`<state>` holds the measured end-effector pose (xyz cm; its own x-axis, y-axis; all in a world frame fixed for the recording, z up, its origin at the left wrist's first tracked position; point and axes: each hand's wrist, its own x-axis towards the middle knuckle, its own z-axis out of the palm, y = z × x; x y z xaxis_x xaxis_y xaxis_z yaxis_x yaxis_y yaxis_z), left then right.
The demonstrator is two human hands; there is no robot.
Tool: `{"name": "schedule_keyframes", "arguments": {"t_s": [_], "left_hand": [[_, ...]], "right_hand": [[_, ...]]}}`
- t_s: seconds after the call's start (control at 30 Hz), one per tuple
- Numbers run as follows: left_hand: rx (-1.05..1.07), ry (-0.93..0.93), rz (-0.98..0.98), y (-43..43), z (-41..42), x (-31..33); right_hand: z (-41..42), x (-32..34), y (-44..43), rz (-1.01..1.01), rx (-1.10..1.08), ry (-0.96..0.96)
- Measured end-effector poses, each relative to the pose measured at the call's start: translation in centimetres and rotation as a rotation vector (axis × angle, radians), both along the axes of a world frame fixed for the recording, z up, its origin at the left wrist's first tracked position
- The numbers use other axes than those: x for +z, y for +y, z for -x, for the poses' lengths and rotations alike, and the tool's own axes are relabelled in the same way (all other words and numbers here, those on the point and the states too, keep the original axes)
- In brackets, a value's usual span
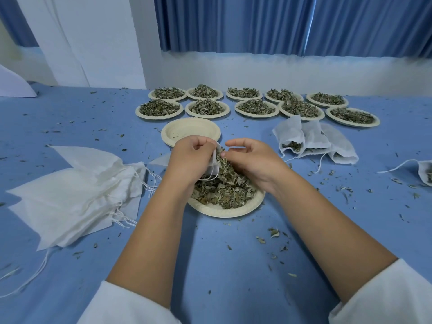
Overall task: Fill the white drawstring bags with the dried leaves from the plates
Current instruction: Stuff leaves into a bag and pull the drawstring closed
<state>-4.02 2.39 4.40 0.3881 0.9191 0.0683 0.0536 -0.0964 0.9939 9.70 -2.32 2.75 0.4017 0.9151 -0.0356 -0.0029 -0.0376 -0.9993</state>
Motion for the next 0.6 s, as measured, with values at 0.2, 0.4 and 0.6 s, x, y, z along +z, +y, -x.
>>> {"name": "schedule_keyframes", "arguments": {"t_s": [0.2, 0.4, 0.6], "left_hand": [[-0.053, -0.021, -0.018, -0.13, 0.30, 0.19], [-0.033, 0.040, -0.029, 0.09, 0.20, 0.10], [-0.164, 0.187, -0.168, -0.49, -0.16, -0.28]], "right_hand": [[0.03, 0.13, 0.05, 0.102, 0.197, 0.138], [0.00, -0.11, 0.06, 0.105, 0.059, 0.034], [0.31, -0.65, 0.07, 0.040, -0.090, -0.276]]}}
